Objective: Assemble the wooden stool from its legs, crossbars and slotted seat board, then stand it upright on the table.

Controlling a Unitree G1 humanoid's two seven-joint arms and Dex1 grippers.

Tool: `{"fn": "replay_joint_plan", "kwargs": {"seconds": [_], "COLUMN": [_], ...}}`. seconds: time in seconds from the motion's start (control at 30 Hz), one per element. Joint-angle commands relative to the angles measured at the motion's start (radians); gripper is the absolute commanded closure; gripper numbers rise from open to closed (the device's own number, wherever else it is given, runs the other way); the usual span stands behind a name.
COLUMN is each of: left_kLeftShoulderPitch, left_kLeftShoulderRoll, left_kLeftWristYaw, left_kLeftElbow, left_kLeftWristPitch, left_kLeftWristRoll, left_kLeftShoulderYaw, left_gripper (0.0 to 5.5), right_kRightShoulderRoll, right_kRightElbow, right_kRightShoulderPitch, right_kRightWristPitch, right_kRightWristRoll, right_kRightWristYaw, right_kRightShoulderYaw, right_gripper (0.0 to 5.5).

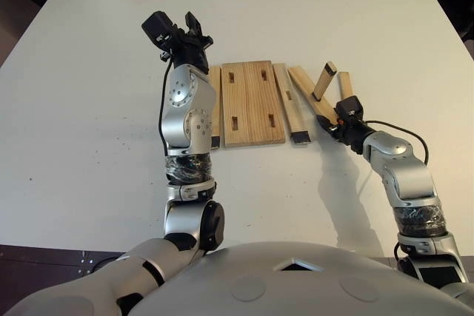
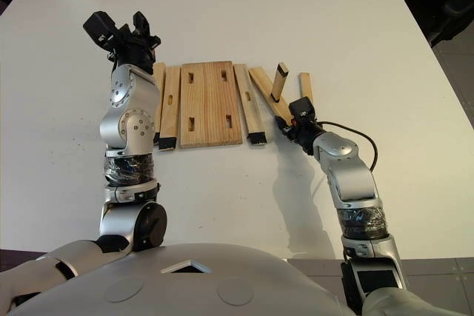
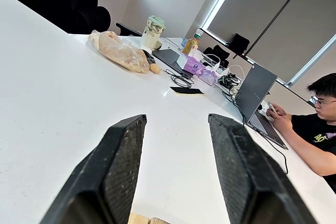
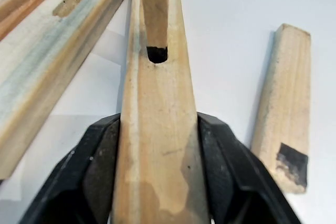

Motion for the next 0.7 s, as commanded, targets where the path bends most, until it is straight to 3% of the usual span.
{"fn": "replay_joint_plan", "kwargs": {"seconds": [0.03,0.2,0.3,0.37,0.47,0.7], "left_kLeftShoulderPitch": [0.051,0.058,0.042,0.017,0.005,0.029], "left_kLeftShoulderRoll": [-0.062,-0.064,-0.053,-0.052,-0.007,0.178], "left_kLeftWristYaw": [0.007,-0.055,-0.176,-0.254,-0.291,-0.381], "left_kLeftElbow": [0.011,-0.028,-0.056,-0.088,-0.184,-0.277], "left_kLeftWristPitch": [-0.013,0.001,0.066,0.123,0.192,0.374], "left_kLeftWristRoll": [-0.003,-0.065,-0.242,-0.421,-0.649,-1.03], "left_kLeftShoulderYaw": [-0.002,-0.016,0.009,0.044,0.096,0.145], "left_gripper": [3.32,3.32,3.32,3.32,3.32,2.43], "right_kRightShoulderRoll": [0.04,0.222,0.369,0.409,0.401,0.291], "right_kRightElbow": [0.025,0.045,0.02,-0.03,-0.043,-0.076], "right_kRightShoulderPitch": [-0.031,-0.15,-0.194,-0.162,-0.167,-0.182], "right_kRightWristPitch": [0.022,0.107,0.222,0.271,0.319,0.32], "right_kRightWristRoll": [0.009,0.196,0.499,0.643,0.786,0.942], "right_kRightWristYaw": [-0.042,-0.133,-0.144,-0.098,-0.014,0.153], "right_kRightShoulderYaw": [-0.036,-0.235,-0.419,-0.448,-0.446,-0.434], "right_gripper": [3.45,3.45,3.45,3.45,3.45,3.45]}}
